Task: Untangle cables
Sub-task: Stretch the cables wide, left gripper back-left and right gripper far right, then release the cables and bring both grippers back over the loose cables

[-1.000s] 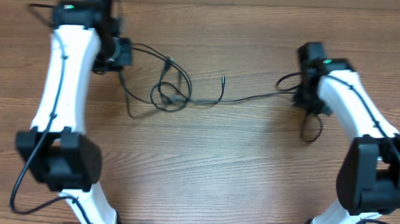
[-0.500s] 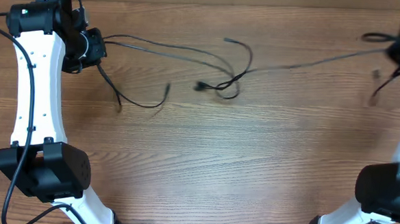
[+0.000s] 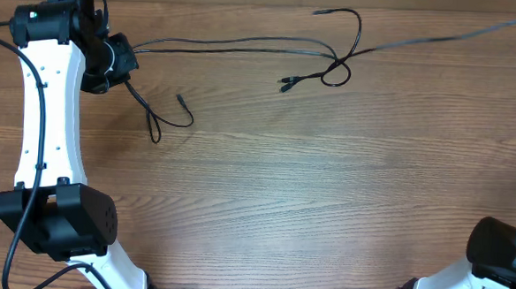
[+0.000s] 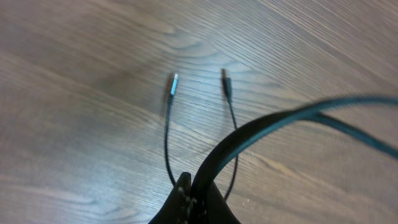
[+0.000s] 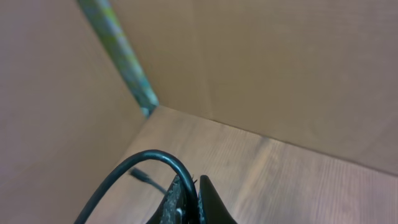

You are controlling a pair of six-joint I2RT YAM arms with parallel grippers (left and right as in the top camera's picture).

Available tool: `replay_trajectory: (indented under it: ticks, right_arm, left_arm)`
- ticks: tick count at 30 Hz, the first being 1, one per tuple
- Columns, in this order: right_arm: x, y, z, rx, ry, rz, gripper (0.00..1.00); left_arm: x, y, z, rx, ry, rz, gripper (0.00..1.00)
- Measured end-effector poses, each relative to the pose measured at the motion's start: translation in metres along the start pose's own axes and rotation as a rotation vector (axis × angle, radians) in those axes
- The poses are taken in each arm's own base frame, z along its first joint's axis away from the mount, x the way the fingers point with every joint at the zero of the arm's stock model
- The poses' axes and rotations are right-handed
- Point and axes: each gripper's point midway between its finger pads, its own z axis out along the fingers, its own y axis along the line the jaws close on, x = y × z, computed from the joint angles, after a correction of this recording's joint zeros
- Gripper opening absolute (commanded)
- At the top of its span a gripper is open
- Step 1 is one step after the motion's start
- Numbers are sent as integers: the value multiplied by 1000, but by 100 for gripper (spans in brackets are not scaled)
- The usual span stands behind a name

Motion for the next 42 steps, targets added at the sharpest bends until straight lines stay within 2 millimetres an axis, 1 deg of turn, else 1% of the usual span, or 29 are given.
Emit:
replay_trajectory:
  ticks: [3,5,7,8,10,12,13,15,16,17,18,19,20,21,22,24,25,27,28,31,32,33,34,35,37,38,39,41,42]
  right_arm:
    - [7,-20,5,58,43,25,4]
    - [12,-29,6,82,68,43,4]
    - [16,-30,7,76,91,58,4]
    - [19,-26,7,55,108,60,4]
    - [29,-10,5,-38,172,43,4]
    - [47,18,-2,-210,275,-22,4]
    - [55,31,-9,-298,320,-62,3]
    - [75,61,-29,-507,412,-163,4]
    - [84,74,-40,-600,446,-209,4]
    - [95,88,-56,-714,485,-265,4]
    - [105,99,-69,-798,514,-311,4]
    - [114,108,-83,-877,538,-352,4]
    - [120,113,-93,-925,553,-377,4]
    - [125,118,-102,-974,564,-405,4]
    - [128,120,-108,-999,573,-420,4]
    - [134,121,-114,-1026,586,-447,4]
    - [136,120,-114,-1024,588,-458,4]
    - [139,117,-112,-996,589,-481,4]
    - [140,114,-108,-965,585,-493,5]
    - [143,99,-92,-835,579,-521,22]
    - [143,94,-87,-797,575,-530,31]
    - [142,89,-82,-754,569,-534,47]
    - [141,83,-76,-703,564,-540,54]
    - [140,75,-69,-641,558,-542,64]
    - [140,72,-64,-610,556,-543,71]
    - [140,70,-62,-591,557,-540,77]
    - [142,70,-60,-585,565,-536,79]
    - [147,70,-61,-592,593,-532,81]
    - [151,71,-63,-603,611,-525,84]
  left_arm:
    - [-2,6,0,-35,-13,-84,4]
    - [-3,7,0,-41,-20,-138,4]
    - [-7,3,0,-19,-35,-175,4]
    - [-11,-2,0,9,-45,-175,4]
    - [-21,-25,-2,120,-71,-134,4]
    - [-25,-56,-7,259,-84,-35,4]
    - [-23,-74,-11,335,-84,38,4]
    - [-9,-107,-17,449,-65,184,4]
    - [0,-120,-19,483,-51,242,4]
    - [10,-132,-20,509,-37,305,4]
    - [19,-141,-20,520,-27,355,4]
    - [29,-149,-20,525,-13,402,7]
    - [37,-155,-19,520,-5,435,19]
    - [43,-157,-17,506,4,457,20]
    - [46,-157,-16,491,8,480,20]
    - [47,-156,-13,463,0,498,8]
    - [46,-155,-12,451,-6,506,4]
    - [44,-153,-11,435,-18,518,4]
    - [43,-152,-11,428,-22,520,4]
    - [42,-151,-10,417,-25,519,4]
    - [42,-150,-10,413,-25,519,4]
    - [42,-150,-10,412,-24,518,4]
    - [43,-149,-9,407,-20,517,4]
    - [44,-148,-9,404,-16,516,4]
    - [44,-147,-9,399,-12,515,4]
    - [45,-147,-9,399,-10,514,4]
    - [45,-146,-8,398,-7,513,4]
    - [49,-148,-9,401,3,517,5]
    - [51,-149,-9,407,7,519,8]
